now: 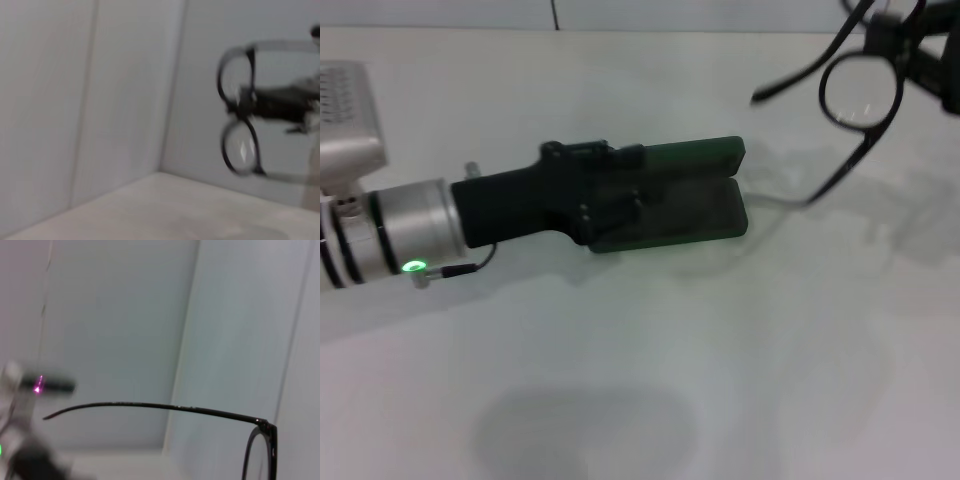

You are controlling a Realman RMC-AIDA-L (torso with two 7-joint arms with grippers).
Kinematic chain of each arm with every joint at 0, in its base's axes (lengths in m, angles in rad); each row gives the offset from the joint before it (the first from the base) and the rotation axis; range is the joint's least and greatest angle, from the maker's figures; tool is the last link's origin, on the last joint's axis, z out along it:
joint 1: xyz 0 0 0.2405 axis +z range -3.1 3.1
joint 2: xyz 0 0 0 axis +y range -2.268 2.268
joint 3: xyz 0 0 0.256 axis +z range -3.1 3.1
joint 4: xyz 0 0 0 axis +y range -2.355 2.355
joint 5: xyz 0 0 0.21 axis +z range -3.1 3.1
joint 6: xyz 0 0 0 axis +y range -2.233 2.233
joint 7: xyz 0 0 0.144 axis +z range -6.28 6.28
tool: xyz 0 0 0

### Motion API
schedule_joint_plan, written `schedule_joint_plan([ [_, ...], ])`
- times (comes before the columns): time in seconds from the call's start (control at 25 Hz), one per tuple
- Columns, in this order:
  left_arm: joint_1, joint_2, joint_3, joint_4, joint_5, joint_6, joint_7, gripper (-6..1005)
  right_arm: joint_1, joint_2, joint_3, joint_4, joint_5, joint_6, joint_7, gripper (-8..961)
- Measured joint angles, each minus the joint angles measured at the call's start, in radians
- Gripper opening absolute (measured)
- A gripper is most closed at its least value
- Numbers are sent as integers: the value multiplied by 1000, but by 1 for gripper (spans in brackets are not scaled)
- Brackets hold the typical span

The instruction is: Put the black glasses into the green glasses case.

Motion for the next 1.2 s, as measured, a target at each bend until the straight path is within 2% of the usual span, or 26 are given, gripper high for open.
schedule_joint_plan([
  [0.16,-51,-31,6,-11,107,13,0,466,-9,2,6,65,159,9,-1,94],
  [0.2,-70,-43,19,-14,126,26,2,466,-2,3,8,92,181,12,-4,94],
  [0.28,-99,-49,71,-23,109,76,8,466,21,7,8,174,223,25,-25,94],
  [0.36,-122,-49,137,-33,36,136,18,466,51,7,6,251,235,46,-44,94],
  [0.4,-130,-48,168,-37,-7,161,24,466,88,1,5,347,236,69,-51,94],
  [0.44,-133,-47,186,-37,-41,177,29,466,101,-3,3,379,233,75,-52,94],
  [0.64,-137,-47,223,-27,-117,206,47,466,169,-21,-9,559,198,84,-45,95],
  [0.8,-135,-47,220,-27,-122,207,53,465,170,-24,-9,601,161,87,29,95],
  [0.96,-137,-47,217,-27,-130,207,65,465,167,-36,-9,648,154,83,71,95],
  [1.2,-159,-47,221,-24,-152,206,80,465,167,-47,-12,657,91,57,141,95],
])
